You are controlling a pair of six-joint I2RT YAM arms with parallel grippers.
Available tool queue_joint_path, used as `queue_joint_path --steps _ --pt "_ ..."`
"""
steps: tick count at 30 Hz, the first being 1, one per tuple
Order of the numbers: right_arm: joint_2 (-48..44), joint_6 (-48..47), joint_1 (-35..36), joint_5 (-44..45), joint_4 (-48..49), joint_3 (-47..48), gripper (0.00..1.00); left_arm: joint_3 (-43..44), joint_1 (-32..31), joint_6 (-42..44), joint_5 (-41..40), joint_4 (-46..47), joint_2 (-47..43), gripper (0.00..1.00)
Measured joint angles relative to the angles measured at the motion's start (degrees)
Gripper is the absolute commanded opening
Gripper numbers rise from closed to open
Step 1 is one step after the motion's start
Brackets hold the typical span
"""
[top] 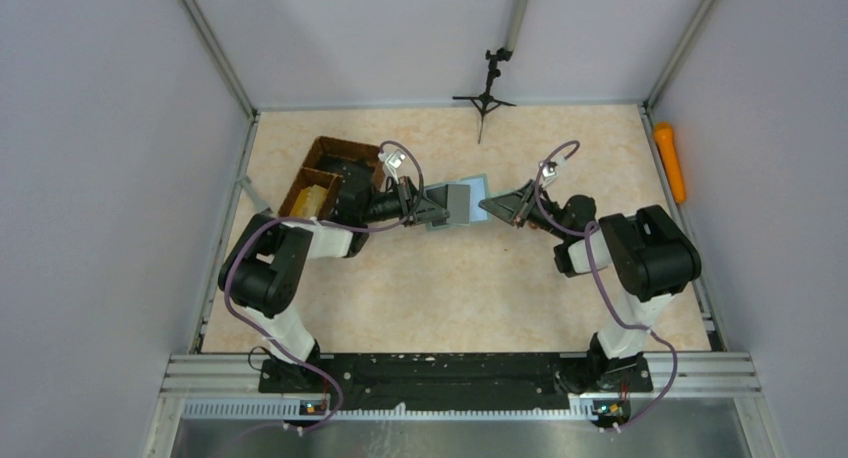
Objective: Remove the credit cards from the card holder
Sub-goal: Remove the credit card from the card holder.
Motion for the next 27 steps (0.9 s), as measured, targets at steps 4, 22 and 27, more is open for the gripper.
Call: queue_joint_path --steps 4,22,27 --pt "0.0 0.8 0.0 -0.3 1.4 0.0 0.02 0.0 0.0 -0.3 0.3 0.5 0.0 0.0" --pt "1.3 2.5 1.4 -2.2 3.0 0.2 0.34 0.5 -1.4 -1.6 2.1 2.3 0.8 0.0" --pt "1.3 2.5 1.9 -2.7 3.2 0.6 0.29 1.5 -2.1 -0.7 2.4 1.0 0.8 0.0"
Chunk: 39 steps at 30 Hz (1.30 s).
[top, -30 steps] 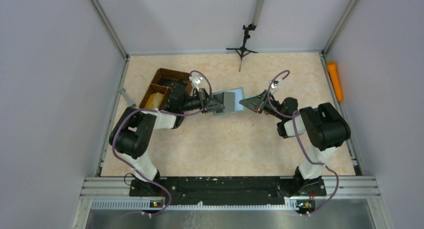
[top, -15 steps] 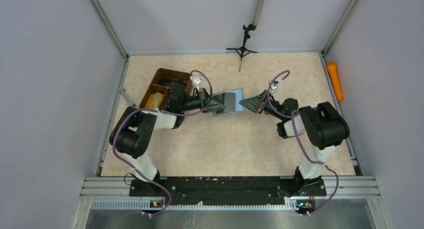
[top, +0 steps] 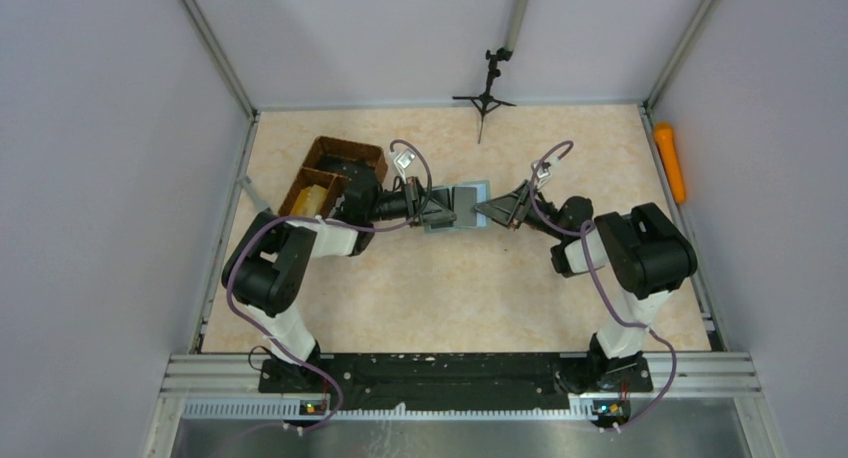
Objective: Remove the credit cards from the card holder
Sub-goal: Remove the credit card from the card holder.
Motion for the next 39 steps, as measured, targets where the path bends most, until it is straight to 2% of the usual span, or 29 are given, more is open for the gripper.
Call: queue_joint_path --steps 4,8,11,13,15,19,32,34,37,39 --pt "0.0 -0.2 0.2 -0.2 0.0 0.0 0.14 0.9 -0.7 1.6 0.0 -2.3 0.0 0.0" --pt "0.0 -0.3 0.3 -0.2 -0.3 0.0 0.0 1.1 -0.9 2.6 0.1 -3.1 0.0 0.14" --pt "0.0 -0.5 0.3 -0.4 -0.3 0.0 0.0 1.1 -0.9 2.7 0.2 -3.2 0.0 0.24" --pt "0.0 -0.5 0.4 -0.6 -0.3 0.3 0.0 1.1 -0.9 2.1 0.4 -2.3 0.0 0.27" --pt "0.0 -0.5 0.4 -0.6 -0.2 0.3 0.0 1.0 -0.9 0.8 0.7 0.0 0.0 0.26" --pt "0.0 -0.1 0.4 -0.8 0.1 0.4 0.0 0.9 -0.8 -1.7 1.6 4.1 0.0 0.16" --pt "0.4 2.0 0.9 -2.0 1.4 1.5 0.0 -1.7 0.8 -8.9 2.7 15.8 1.2 0.17" --pt "0.4 2.1 0.9 -2.1 1.6 1.5 0.0 -1.9 1.0 -9.7 2.8 16.9 1.5 0.12" --pt "0.4 2.4 1.0 -2.2 1.9 1.5 0.0 -2.2 1.2 -10.2 2.8 17.9 1.6 0.0" --pt "0.4 2.4 1.0 -2.2 2.0 1.5 0.0 -2.2 1.3 -10.2 2.8 17.9 1.7 0.0"
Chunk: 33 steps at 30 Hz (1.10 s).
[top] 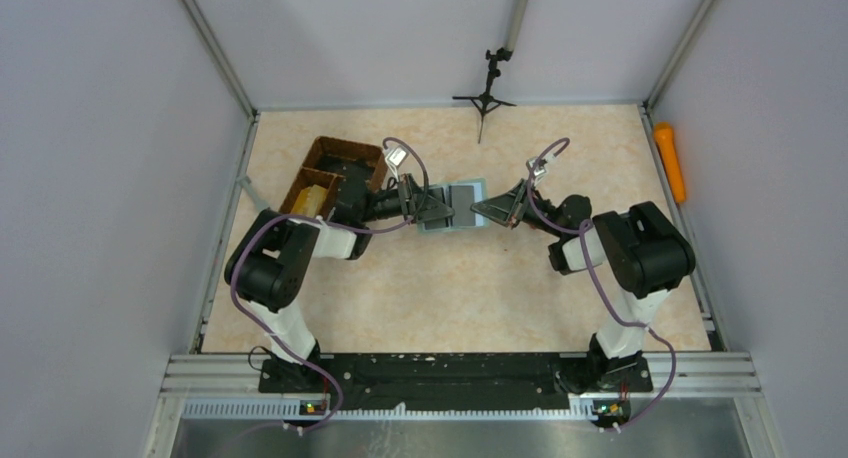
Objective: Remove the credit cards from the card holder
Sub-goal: Remove the credit card from the card holder.
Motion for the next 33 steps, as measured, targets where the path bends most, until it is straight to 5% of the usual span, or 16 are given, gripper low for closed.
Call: queue_joint_path --steps 24,28,33 --pt "0.0 1.0 -0.4 0.0 -0.2 0.0 0.0 -1.4 2.9 1.6 -0.9 -3.5 0.1 0.0" --pt "0.2 1.5 -0.4 0.0 -0.1 0.0 0.22 -1.4 2.8 1.1 -0.7 -2.8 0.1 0.0" --pt "0.9 1.9 -0.1 -0.9 -0.1 0.0 0.19 -1.4 2.4 0.9 -0.8 -2.7 0.1 0.0"
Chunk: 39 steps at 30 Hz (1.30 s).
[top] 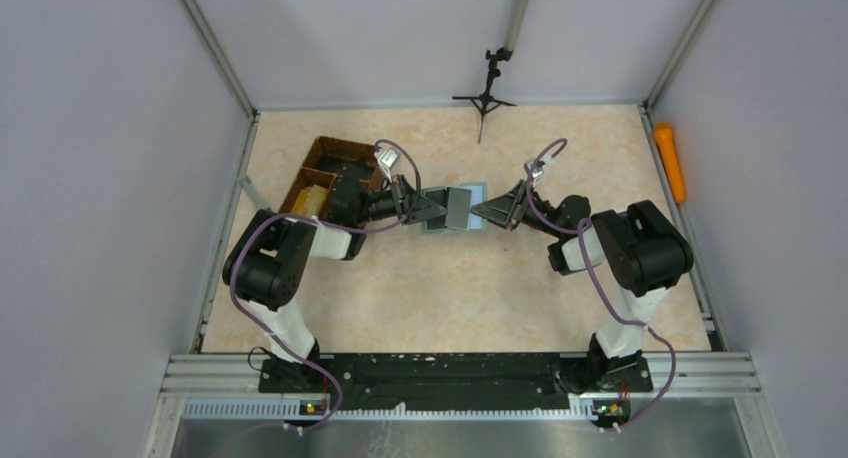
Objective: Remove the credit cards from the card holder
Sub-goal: Remove the credit card from the card holder.
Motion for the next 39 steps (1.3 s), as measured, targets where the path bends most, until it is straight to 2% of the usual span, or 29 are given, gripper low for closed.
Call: queue_joint_path --steps 5,7,11,14,17,19,21,22,24,26,28,32,39 --pt "0.0 -0.3 0.2 -0.3 0.0 0.0 0.11 0.1 -0.3 0.7 0.0 -1.0 0.0 0.0" --pt "0.0 -0.6 0.2 -0.4 0.0 0.0 0.11 0.4 -0.5 1.8 -0.2 -2.9 0.0 0.0" --pt "0.0 -2.0 0.2 -0.6 -0.7 0.3 0.18 1.9 -1.4 5.8 -0.9 -9.0 -0.2 0.0" --pt "0.0 -3.1 0.2 -0.6 -1.3 0.3 0.18 2.8 -2.2 9.3 -1.9 -14.1 -1.1 0.0" --pt "0.0 -4.1 0.2 -0.6 -1.4 0.3 0.11 3.1 -2.6 11.7 -2.6 -17.1 -2.3 0.0" --pt "0.0 -4.6 0.2 -0.6 -1.7 0.3 0.0 3.2 -2.7 12.5 -2.8 -17.9 -2.4 0.0" --pt "0.0 -5.2 0.2 -0.6 -2.6 0.3 0.0 3.2 -2.7 12.8 -2.8 -18.1 -2.4 0.06" --pt "0.0 -5.3 0.2 -0.6 -2.9 0.3 0.0 3.2 -2.7 12.9 -2.8 -18.1 -2.4 0.14" --pt "0.0 -5.4 0.2 -0.6 -3.0 0.3 0.0 3.2 -2.7 12.9 -2.7 -18.1 -2.4 0.23" --pt "0.0 -5.4 0.2 -0.9 -2.8 0.3 0.0 3.2 -2.7 12.2 -2.6 -17.2 -2.4 0.25" --pt "0.0 -5.4 0.2 -0.9 -2.5 0.3 0.0 3.2 -2.7 10.9 -2.2 -15.6 -2.4 0.19" --pt "0.0 -4.9 0.2 -1.1 -1.9 0.6 0.0 3.2 -2.7 7.7 -1.3 -10.9 -1.9 0.0" --pt "0.0 -3.1 0.3 -1.6 -0.5 1.1 0.0 2.2 -2.3 0.2 0.7 1.0 0.2 0.0"
